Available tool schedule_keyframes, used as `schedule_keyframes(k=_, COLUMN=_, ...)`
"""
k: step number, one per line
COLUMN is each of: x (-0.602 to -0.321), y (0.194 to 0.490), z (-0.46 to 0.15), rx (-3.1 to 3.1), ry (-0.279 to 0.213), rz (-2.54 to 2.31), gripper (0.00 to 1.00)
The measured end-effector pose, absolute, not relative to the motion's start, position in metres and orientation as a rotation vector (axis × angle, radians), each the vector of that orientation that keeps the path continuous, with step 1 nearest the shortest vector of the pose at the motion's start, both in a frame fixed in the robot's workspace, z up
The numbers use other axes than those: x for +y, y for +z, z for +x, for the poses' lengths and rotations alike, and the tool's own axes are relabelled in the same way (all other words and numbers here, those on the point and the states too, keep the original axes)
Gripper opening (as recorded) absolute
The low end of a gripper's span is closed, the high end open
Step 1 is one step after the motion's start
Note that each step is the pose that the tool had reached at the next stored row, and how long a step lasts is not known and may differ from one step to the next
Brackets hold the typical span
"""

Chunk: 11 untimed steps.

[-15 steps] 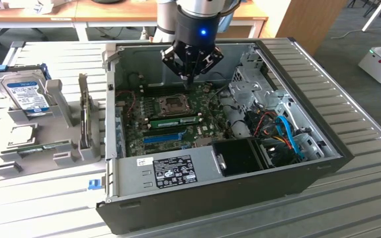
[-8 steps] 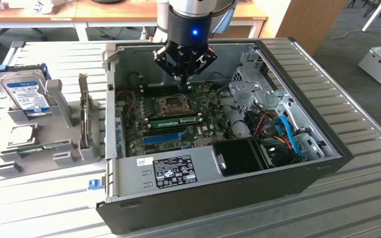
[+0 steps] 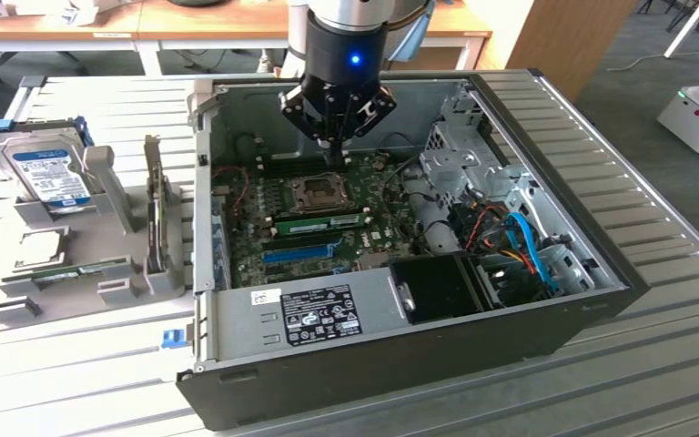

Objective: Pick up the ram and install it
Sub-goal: 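Press down the ram until it locks into place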

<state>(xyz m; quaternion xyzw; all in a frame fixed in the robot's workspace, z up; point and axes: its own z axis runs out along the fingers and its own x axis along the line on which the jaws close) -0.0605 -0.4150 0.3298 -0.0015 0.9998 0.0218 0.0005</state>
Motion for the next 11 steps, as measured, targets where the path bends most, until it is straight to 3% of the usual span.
schedule_keyframes(k=11, x=-0.4150, y=0.3298, z=-0.0592, rx=3.147, ry=0.069, rz=-0.004, gripper=0.11)
